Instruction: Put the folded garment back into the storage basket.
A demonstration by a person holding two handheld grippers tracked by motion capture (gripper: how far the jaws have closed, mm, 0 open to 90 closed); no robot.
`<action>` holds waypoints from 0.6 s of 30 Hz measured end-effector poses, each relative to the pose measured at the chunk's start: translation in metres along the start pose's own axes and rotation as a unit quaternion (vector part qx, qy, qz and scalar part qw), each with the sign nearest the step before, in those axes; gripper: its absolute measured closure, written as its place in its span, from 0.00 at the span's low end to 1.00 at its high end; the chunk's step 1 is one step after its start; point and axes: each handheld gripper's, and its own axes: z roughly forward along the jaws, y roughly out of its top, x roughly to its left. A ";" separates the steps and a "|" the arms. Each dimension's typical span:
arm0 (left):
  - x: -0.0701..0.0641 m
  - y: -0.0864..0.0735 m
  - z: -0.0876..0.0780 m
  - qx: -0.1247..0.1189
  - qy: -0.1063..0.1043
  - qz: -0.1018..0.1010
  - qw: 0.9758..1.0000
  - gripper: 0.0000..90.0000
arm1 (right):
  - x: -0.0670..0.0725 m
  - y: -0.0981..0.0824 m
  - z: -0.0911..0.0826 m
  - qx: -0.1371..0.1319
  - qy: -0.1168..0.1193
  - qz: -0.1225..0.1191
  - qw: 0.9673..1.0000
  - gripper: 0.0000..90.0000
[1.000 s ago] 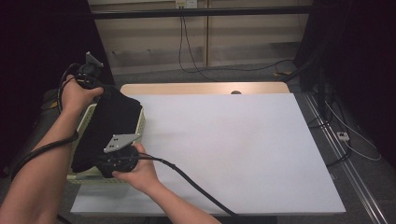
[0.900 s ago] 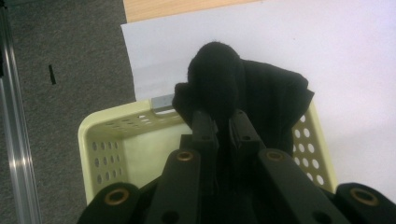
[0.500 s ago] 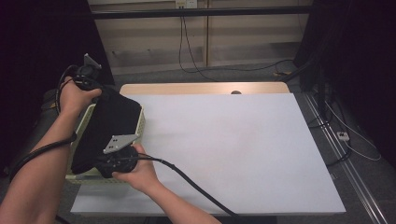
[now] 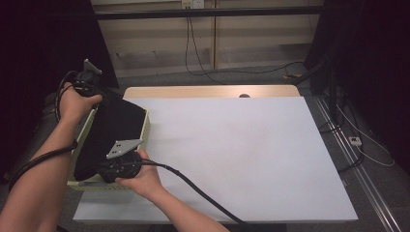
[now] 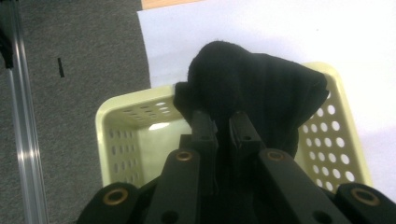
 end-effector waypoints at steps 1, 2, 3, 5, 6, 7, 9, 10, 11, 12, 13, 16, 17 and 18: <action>0.002 0.000 -0.001 0.009 -0.002 0.002 1.000 0.93 | 0.000 0.000 0.001 0.000 0.001 0.000 1.000 0.90; 0.002 -0.001 0.000 0.003 -0.001 -0.003 1.000 0.93 | 0.000 -0.001 0.002 -0.002 0.003 0.001 1.000 0.89; 0.003 -0.001 0.000 0.005 -0.002 -0.004 1.000 0.93 | 0.000 -0.001 0.003 -0.001 0.003 0.002 1.000 0.89; 0.006 -0.002 0.000 -0.006 0.000 0.001 1.000 0.90 | -0.001 -0.002 0.005 0.002 0.000 0.004 1.000 0.86; 0.007 -0.003 0.000 -0.016 0.003 0.005 1.000 0.90 | -0.001 -0.002 0.005 0.002 0.000 0.004 1.000 0.86; 0.008 -0.003 0.000 -0.020 0.006 0.011 1.000 0.88 | -0.001 -0.002 0.006 0.003 -0.002 0.006 1.000 0.81; 0.010 -0.004 0.001 -0.043 0.021 0.020 0.999 0.75 | -0.001 -0.003 0.008 0.011 -0.011 0.005 1.000 0.62; 0.010 -0.005 0.001 -0.052 0.022 0.021 0.998 0.64 | 0.000 -0.002 0.007 0.014 -0.025 -0.006 1.000 0.55; 0.010 -0.005 0.001 -0.062 0.018 0.020 0.998 0.56 | 0.000 -0.001 0.006 0.018 -0.032 -0.014 0.999 0.52; 0.011 -0.005 0.000 -0.063 0.015 0.025 0.998 0.53 | 0.001 0.000 0.004 0.021 -0.038 -0.020 0.999 0.49; 0.010 -0.006 0.000 -0.069 0.015 0.025 0.997 0.52 | 0.001 0.001 0.001 0.024 -0.044 -0.024 0.998 0.46; 0.009 -0.009 -0.001 -0.074 0.012 0.028 0.997 0.47 | 0.000 0.005 -0.013 0.021 -0.059 -0.030 0.998 0.41; 0.009 -0.011 -0.001 -0.076 0.009 0.030 0.997 0.47 | 0.000 0.006 -0.017 0.020 -0.061 -0.031 0.997 0.40; 0.009 -0.012 -0.001 -0.076 0.007 0.031 0.997 0.47 | -0.001 0.006 -0.023 0.020 -0.064 -0.032 0.997 0.40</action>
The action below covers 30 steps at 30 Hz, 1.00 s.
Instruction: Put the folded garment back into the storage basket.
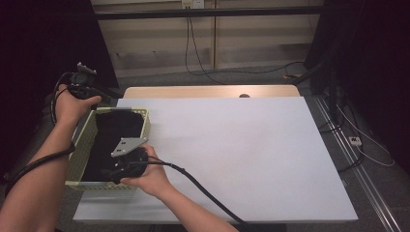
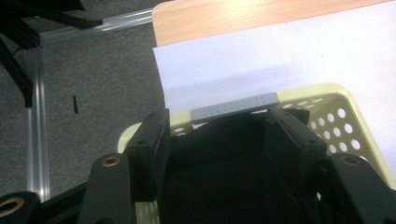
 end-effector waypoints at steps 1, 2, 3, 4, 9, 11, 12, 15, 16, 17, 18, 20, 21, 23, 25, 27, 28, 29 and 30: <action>0.000 -0.002 0.000 0.000 -0.004 -0.001 1.000 0.46 | -0.002 0.000 -0.005 0.002 -0.004 -0.002 1.000 0.39; 0.000 -0.004 0.001 0.000 -0.008 -0.003 1.000 0.46 | -0.004 -0.001 -0.010 0.005 -0.010 -0.002 1.000 0.39; 0.000 -0.005 0.001 0.001 -0.008 -0.002 1.000 0.46 | -0.007 -0.002 -0.015 0.005 -0.017 -0.003 1.000 0.38; 0.000 -0.007 0.002 0.000 -0.008 -0.003 1.000 0.45 | -0.009 -0.003 -0.020 0.008 -0.020 -0.002 1.000 0.37; -0.002 -0.017 0.009 0.004 -0.014 -0.001 1.000 0.43 | -0.018 -0.010 -0.051 0.014 -0.039 -0.004 0.999 0.34; -0.004 -0.020 0.012 0.002 -0.016 0.000 1.000 0.43 | -0.022 -0.015 -0.063 0.017 -0.050 0.000 0.999 0.33; -0.005 -0.022 0.013 0.001 -0.021 0.000 1.000 0.42 | -0.024 -0.017 -0.067 0.019 -0.053 0.002 0.998 0.33; -0.009 -0.025 0.018 0.002 -0.025 0.001 1.000 0.42 | -0.031 -0.027 -0.083 0.027 -0.070 0.009 0.997 0.32; -0.010 -0.026 0.019 0.003 -0.026 0.002 1.000 0.42 | -0.033 -0.030 -0.087 0.030 -0.075 0.010 0.997 0.31; -0.011 -0.027 0.020 0.003 -0.029 0.000 1.000 0.42 | -0.035 -0.033 -0.091 0.035 -0.079 0.010 0.996 0.30; -0.012 -0.029 0.021 0.002 -0.033 -0.002 0.999 0.42 | -0.036 -0.036 -0.095 0.041 -0.082 0.010 0.996 0.30; -0.014 -0.031 0.023 0.001 -0.035 0.001 0.999 0.42 | -0.039 -0.043 -0.102 0.048 -0.089 0.010 0.995 0.29; -0.015 -0.033 0.024 0.000 -0.037 0.000 0.999 0.42 | -0.041 -0.046 -0.106 0.052 -0.091 0.011 0.994 0.28; -0.015 -0.036 0.026 -0.002 -0.040 -0.005 0.999 0.42 | -0.044 -0.054 -0.113 0.058 -0.095 0.016 0.994 0.28; -0.017 -0.040 0.029 -0.001 -0.044 -0.006 0.999 0.43 | -0.049 -0.064 -0.122 0.066 -0.102 0.022 0.992 0.28; -0.017 -0.044 0.031 -0.001 -0.047 -0.007 0.999 0.43 | -0.052 -0.074 -0.129 0.073 -0.107 0.031 0.991 0.28; -0.017 -0.046 0.033 -0.001 -0.046 -0.008 0.999 0.43 | -0.053 -0.077 -0.132 0.076 -0.110 0.033 0.991 0.28; -0.017 -0.048 0.034 0.002 -0.044 -0.008 0.999 0.43 | -0.054 -0.082 -0.136 0.079 -0.113 0.035 0.990 0.28; -0.016 -0.050 0.035 0.001 -0.043 -0.008 0.999 0.44 | -0.055 -0.087 -0.141 0.083 -0.117 0.038 0.989 0.28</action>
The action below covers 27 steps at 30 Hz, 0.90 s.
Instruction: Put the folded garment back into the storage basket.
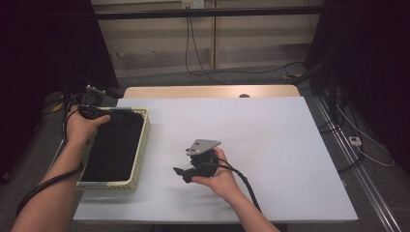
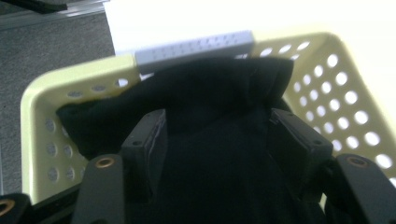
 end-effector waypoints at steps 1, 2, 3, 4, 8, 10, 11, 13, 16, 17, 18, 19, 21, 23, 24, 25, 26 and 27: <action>0.000 -0.001 0.000 -0.001 0.000 -0.003 1.000 0.45 | -0.002 -0.005 -0.003 0.002 -0.003 0.002 1.000 0.28; 0.001 -0.003 0.002 -0.004 0.000 -0.004 1.000 0.45 | -0.003 -0.008 -0.005 0.003 -0.005 0.002 1.000 0.28; 0.002 -0.005 0.002 -0.002 0.002 0.001 1.000 0.45 | -0.005 -0.013 -0.008 0.008 -0.008 0.003 1.000 0.28; 0.001 -0.006 0.003 -0.004 0.001 -0.007 1.000 0.47 | -0.005 -0.016 -0.010 0.010 -0.011 0.002 1.000 0.28; -0.001 -0.013 0.010 -0.002 -0.003 -0.009 1.000 0.58 | -0.009 -0.033 -0.023 0.012 -0.018 0.010 1.000 0.28; -0.003 -0.015 0.013 0.001 -0.002 -0.007 1.000 0.61 | -0.011 -0.035 -0.026 0.011 -0.021 0.013 1.000 0.28; -0.005 -0.016 0.016 0.003 -0.001 -0.004 1.000 0.65 | -0.013 -0.040 -0.030 0.008 -0.023 0.018 1.000 0.28; -0.008 -0.020 0.021 0.016 -0.002 0.002 1.000 0.74 | -0.014 -0.044 -0.034 0.004 -0.025 0.022 0.999 0.28; -0.011 -0.023 0.027 0.018 -0.001 0.001 1.000 0.83 | -0.015 -0.050 -0.038 -0.001 -0.026 0.028 0.999 0.29; -0.012 -0.025 0.031 0.024 -0.004 0.002 1.000 0.86 | -0.015 -0.051 -0.038 -0.001 -0.026 0.028 0.999 0.29; -0.012 -0.025 0.031 0.024 -0.004 0.002 1.000 0.87 | -0.015 -0.051 -0.038 -0.001 -0.026 0.028 0.999 0.29; -0.013 -0.026 0.034 0.026 -0.001 0.003 1.000 0.89 | -0.015 -0.052 -0.038 0.003 -0.025 0.025 0.999 0.29; -0.015 -0.029 0.039 0.032 0.001 0.004 0.999 0.94 | -0.016 -0.053 -0.039 0.003 -0.025 0.026 0.999 0.29; -0.018 -0.032 0.043 0.029 0.008 0.004 1.000 0.96 | -0.016 -0.054 -0.040 0.004 -0.028 0.027 0.999 0.29; -0.019 -0.032 0.044 0.032 0.008 0.004 0.999 0.98 | -0.017 -0.054 -0.041 0.004 -0.031 0.026 0.999 0.29; -0.019 -0.033 0.046 0.036 0.008 0.006 0.999 1.00 | -0.019 -0.056 -0.042 0.005 -0.033 0.029 0.999 0.29; -0.021 -0.034 0.048 0.033 0.006 0.002 0.999 1.00 | -0.019 -0.056 -0.042 0.005 -0.033 0.029 0.999 0.29; -0.022 -0.035 0.051 0.035 0.003 -0.001 0.999 1.00 | -0.020 -0.056 -0.043 0.002 -0.033 0.032 0.999 0.29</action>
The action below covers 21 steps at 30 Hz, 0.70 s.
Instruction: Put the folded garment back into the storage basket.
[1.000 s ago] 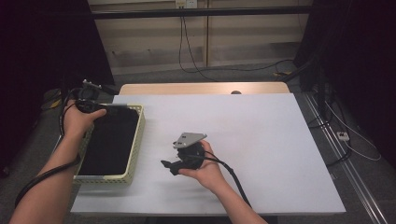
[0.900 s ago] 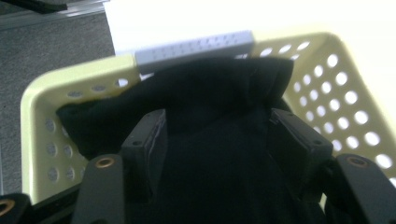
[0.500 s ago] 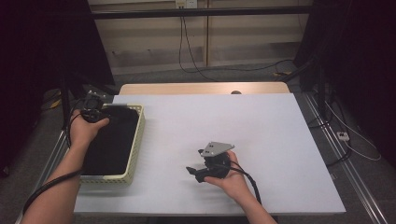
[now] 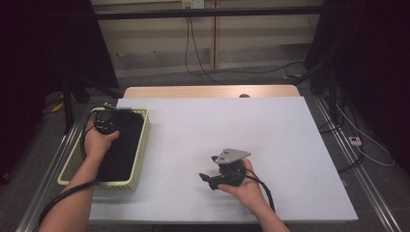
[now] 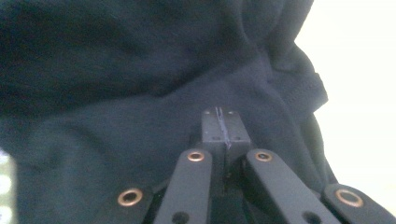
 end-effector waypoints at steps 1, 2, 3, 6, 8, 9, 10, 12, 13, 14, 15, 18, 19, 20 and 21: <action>-0.002 -0.001 0.003 0.000 -0.002 0.000 1.000 1.00 | -0.002 0.000 -0.002 -0.002 -0.002 0.002 1.000 0.29; -0.006 -0.002 0.008 0.011 -0.007 0.007 1.000 1.00 | -0.003 0.000 -0.004 -0.005 -0.003 0.005 1.000 0.29; -0.006 -0.002 0.008 0.011 -0.007 0.007 1.000 1.00 | -0.003 0.000 -0.004 -0.005 -0.003 0.005 1.000 0.29; -0.010 -0.002 0.011 0.010 0.002 0.010 1.000 1.00 | -0.006 0.000 -0.007 -0.009 -0.007 0.007 1.000 0.30; -0.011 -0.002 0.010 0.014 -0.002 0.003 1.000 1.00 | -0.007 -0.001 -0.008 -0.009 -0.008 0.007 1.000 0.30; -0.011 -0.002 0.011 0.011 -0.001 0.000 1.000 1.00 | -0.007 -0.001 -0.008 -0.009 -0.009 0.008 1.000 0.30; -0.012 -0.002 0.011 0.011 -0.006 -0.008 1.000 1.00 | -0.008 -0.001 -0.009 -0.009 -0.009 0.008 1.000 0.30; -0.015 -0.003 0.012 0.009 -0.004 -0.013 1.000 1.00 | -0.008 -0.002 -0.009 -0.010 -0.009 0.009 1.000 0.30; -0.017 -0.003 0.012 0.010 -0.005 -0.014 1.000 1.00 | -0.008 -0.002 -0.010 -0.011 -0.008 0.009 1.000 0.30; -0.018 -0.003 0.013 0.006 -0.004 -0.019 1.000 1.00 | -0.008 -0.001 -0.010 -0.011 -0.009 0.008 1.000 0.30; -0.018 -0.003 0.013 0.009 -0.013 -0.021 1.000 1.00 | -0.008 -0.001 -0.010 -0.011 -0.009 0.009 1.000 0.30; -0.023 -0.003 0.014 0.004 -0.017 -0.022 1.000 1.00 | -0.008 -0.001 -0.011 -0.012 -0.010 0.007 1.000 0.30; -0.024 -0.002 0.013 0.006 -0.017 -0.019 1.000 1.00 | -0.008 0.000 -0.011 -0.013 -0.010 0.006 1.000 0.30; -0.025 -0.003 0.013 0.005 -0.015 -0.020 1.000 1.00 | -0.008 0.000 -0.012 -0.013 -0.011 0.006 1.000 0.30; -0.024 -0.002 0.013 0.006 -0.017 -0.020 1.000 1.00 | -0.008 0.000 -0.012 -0.013 -0.011 0.006 1.000 0.30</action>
